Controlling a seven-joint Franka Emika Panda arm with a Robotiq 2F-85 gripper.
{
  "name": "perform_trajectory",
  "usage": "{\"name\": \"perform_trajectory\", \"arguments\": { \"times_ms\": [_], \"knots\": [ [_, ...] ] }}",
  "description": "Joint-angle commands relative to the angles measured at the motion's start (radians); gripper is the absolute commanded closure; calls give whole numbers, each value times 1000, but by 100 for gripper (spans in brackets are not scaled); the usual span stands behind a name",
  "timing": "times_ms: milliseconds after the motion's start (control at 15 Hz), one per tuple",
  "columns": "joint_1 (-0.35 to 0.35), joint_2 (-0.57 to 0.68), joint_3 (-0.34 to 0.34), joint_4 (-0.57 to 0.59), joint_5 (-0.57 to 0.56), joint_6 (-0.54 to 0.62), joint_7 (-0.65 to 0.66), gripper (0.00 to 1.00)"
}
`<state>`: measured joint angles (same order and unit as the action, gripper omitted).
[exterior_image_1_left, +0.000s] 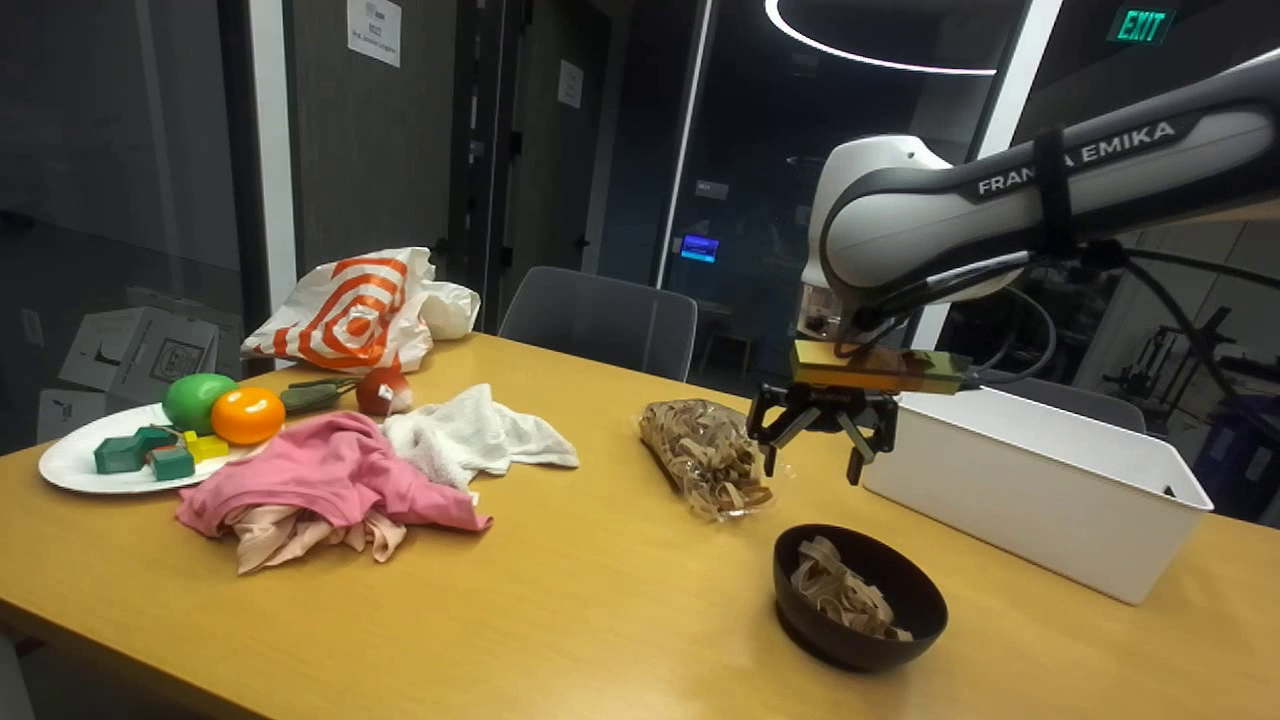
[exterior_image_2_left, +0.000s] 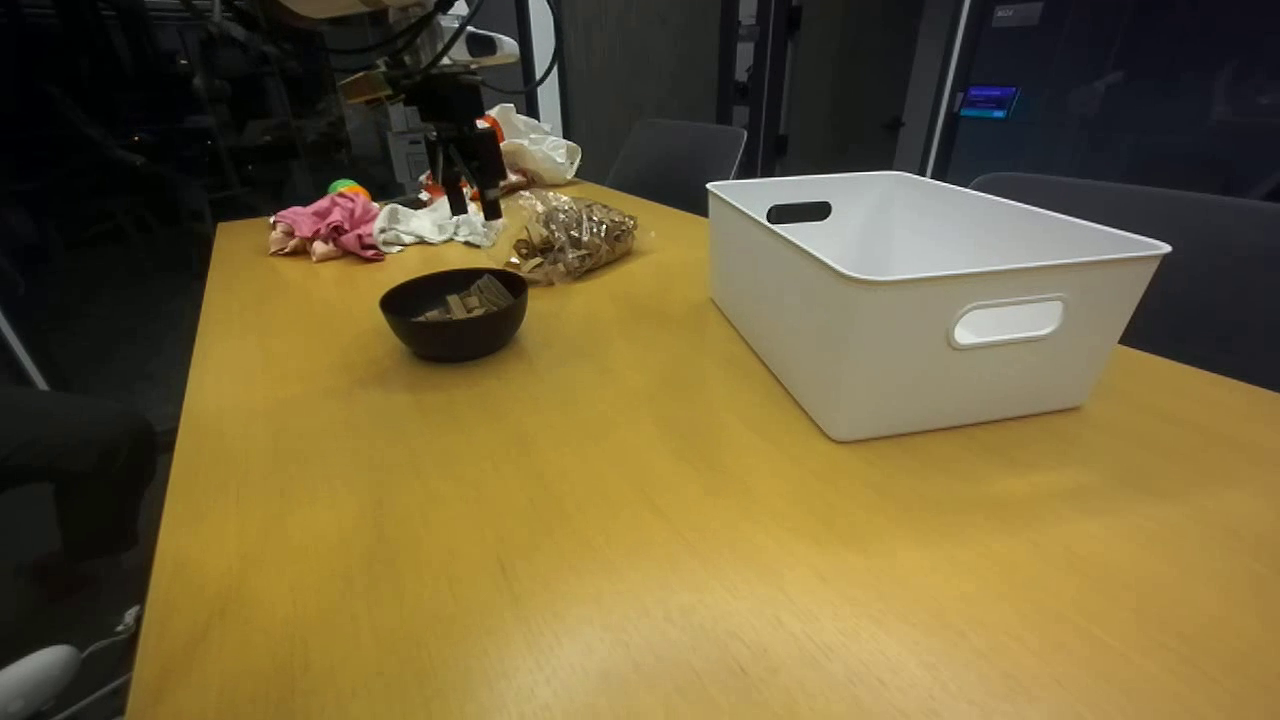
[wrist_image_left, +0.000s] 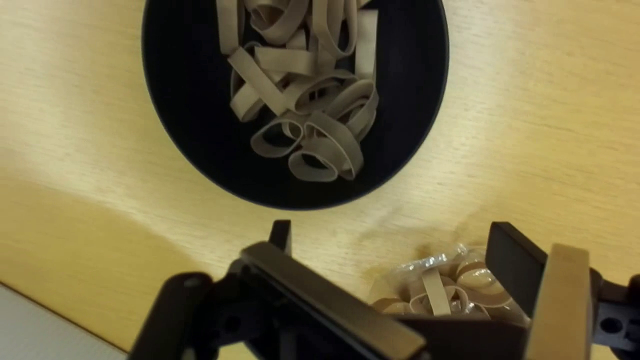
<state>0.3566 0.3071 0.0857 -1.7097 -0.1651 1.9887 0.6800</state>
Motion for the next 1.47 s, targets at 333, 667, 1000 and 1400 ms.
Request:
{"name": "perform_trajectory", "arguments": {
  "times_ms": [333, 667, 1000, 1400],
  "knots": [
    [-94, -129, 10, -283, 133, 119, 72, 0],
    [-131, -122, 2, -362, 136, 248, 100, 0],
    [-152, -110, 20, -380, 221, 218, 45, 0],
    [-143, -98, 20, -364, 258, 213, 44, 0]
  ]
}}
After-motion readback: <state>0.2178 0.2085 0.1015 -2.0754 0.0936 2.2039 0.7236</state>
